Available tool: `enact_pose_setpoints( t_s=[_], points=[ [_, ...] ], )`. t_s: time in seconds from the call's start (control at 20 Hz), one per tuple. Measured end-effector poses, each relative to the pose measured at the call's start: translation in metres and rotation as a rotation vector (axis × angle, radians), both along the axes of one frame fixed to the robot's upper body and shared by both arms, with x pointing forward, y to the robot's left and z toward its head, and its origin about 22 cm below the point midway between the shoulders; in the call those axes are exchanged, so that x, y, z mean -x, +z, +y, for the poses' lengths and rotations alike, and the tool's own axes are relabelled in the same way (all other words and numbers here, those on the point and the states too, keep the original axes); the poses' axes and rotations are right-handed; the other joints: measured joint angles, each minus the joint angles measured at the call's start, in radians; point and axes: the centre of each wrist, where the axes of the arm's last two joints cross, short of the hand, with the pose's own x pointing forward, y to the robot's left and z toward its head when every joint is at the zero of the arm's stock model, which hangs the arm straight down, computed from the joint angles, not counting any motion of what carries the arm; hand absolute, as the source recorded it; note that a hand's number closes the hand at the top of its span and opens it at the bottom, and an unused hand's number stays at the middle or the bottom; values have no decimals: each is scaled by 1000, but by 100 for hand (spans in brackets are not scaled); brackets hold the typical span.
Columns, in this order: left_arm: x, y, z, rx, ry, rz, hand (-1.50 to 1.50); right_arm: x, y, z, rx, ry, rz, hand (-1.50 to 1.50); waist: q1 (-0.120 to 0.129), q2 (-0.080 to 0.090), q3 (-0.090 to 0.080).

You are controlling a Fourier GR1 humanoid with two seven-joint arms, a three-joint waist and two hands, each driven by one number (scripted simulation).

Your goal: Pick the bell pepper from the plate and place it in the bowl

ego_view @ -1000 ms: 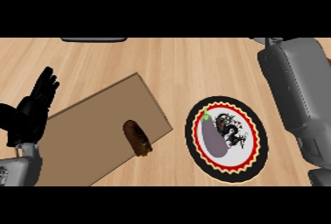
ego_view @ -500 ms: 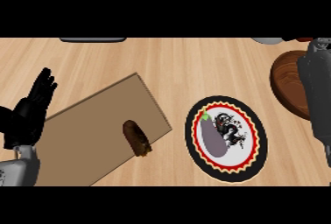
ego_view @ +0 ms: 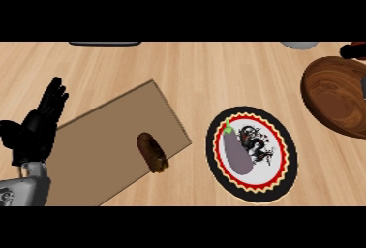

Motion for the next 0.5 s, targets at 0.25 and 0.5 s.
enact_pose_setpoints(
  t_s=[0.25,0.5],
  points=[
    [-6,4,2,-7,5,-5,0,12,-32,-37,-71,-63,159,150,1,3,0],
    [-3,4,4,-1,-2,-2,0,28,-57,-68,-218,-79,216,-150,3,2,1]
  ],
)
